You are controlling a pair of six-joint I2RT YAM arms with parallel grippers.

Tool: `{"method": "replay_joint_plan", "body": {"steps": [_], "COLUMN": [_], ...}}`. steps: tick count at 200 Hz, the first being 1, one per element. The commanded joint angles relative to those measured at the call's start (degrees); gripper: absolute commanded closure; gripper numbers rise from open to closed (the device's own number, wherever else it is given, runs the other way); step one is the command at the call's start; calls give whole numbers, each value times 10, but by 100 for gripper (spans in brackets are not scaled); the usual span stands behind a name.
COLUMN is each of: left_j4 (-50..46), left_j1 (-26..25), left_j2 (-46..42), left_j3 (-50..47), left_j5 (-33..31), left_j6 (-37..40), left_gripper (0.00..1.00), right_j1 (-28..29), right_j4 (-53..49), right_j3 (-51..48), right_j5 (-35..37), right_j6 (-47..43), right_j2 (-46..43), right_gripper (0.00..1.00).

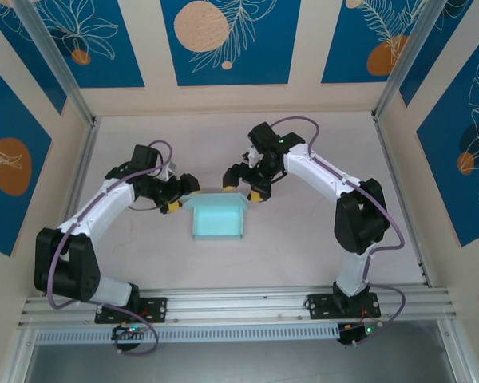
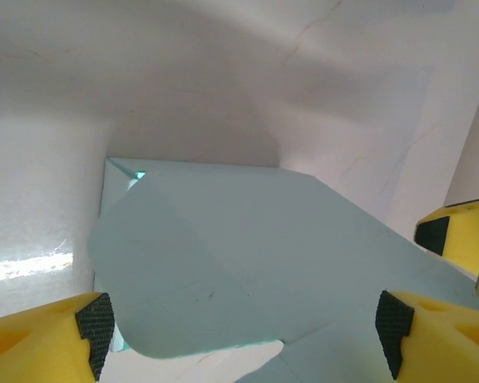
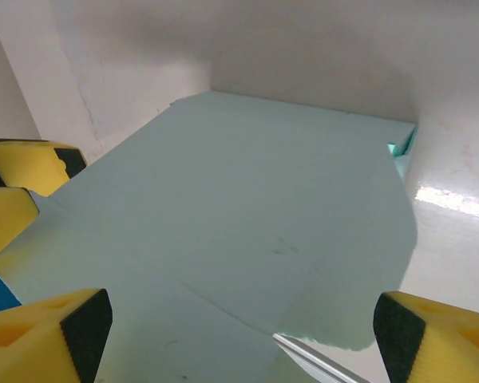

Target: Fold the paper box

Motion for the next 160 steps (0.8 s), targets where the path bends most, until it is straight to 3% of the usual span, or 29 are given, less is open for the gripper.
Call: {"method": "replay_joint_plan", "body": {"steps": [1,32,100,129,160], "left_j4": [13,45,93,17,-67], "left_j1": [-8,-23,-51,-51,-42], "left_j2": [-2,-13,-13,-15,-21], "left_j3": [-11,-30,-52,-11,24], "left_j5": [27,32,57,21,-45], "left_j6": [-8,-29,-73,-27,25], "left_gripper": [15,22,22,2,0], "right_j1": [9,17,23,22,17], "right_j4": [13,33,76,56,41], "right_j3": [-22,-43,-67,-51,-44], "right_j5": [-21,-22,-53,-45,-39], "right_j6": [14,22,46,37,31], "right_j2": [-2,-2,-2,-1,-2], "right_gripper": [15,19,19,18,15]}}
